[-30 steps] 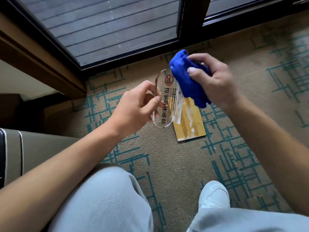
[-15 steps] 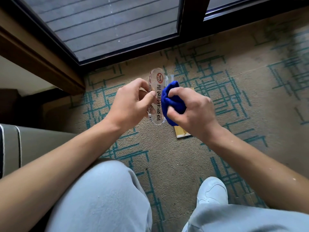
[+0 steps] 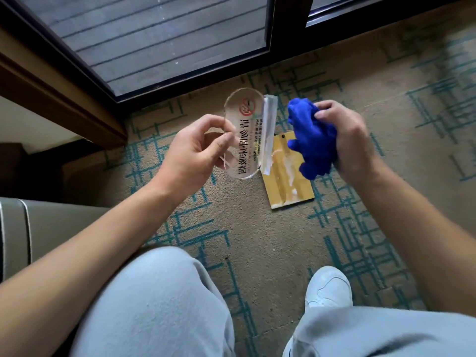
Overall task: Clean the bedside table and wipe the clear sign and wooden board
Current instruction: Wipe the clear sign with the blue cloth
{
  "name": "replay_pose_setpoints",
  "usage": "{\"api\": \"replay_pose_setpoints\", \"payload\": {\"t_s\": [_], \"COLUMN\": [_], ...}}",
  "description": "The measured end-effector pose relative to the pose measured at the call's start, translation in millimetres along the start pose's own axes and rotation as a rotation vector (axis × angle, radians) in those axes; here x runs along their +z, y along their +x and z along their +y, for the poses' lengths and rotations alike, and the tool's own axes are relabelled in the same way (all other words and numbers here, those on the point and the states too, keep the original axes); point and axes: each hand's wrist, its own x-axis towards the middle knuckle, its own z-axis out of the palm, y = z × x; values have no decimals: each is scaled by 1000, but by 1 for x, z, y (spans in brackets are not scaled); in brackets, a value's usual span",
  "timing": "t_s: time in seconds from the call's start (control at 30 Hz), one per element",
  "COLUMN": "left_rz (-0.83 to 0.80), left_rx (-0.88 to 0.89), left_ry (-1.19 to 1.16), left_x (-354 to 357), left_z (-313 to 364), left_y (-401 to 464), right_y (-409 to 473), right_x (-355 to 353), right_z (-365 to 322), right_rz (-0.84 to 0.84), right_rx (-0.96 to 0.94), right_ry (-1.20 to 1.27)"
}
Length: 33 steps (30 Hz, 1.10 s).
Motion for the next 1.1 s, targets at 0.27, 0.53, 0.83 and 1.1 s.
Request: {"api": "replay_pose_setpoints", "payload": {"t_s": [0.27,0.53,0.83,1.1], "left_rz": [38,13,47,111], "left_rx": [461,605,544,-6], "left_ry": [521,715,537,-210], "left_x": [-1,-6,-1,10], "left_z": [4,7,11,19], "left_y": [1,3,1,-1], "right_y": [-9,-11,-11,-14], "right_x": [5,3,15,23], "right_z": [19,23,20,27], "right_rz": [-302,-490,-576,-357], "right_rx": [409,554,401,166], "right_ry": [55,88,323,250]}}
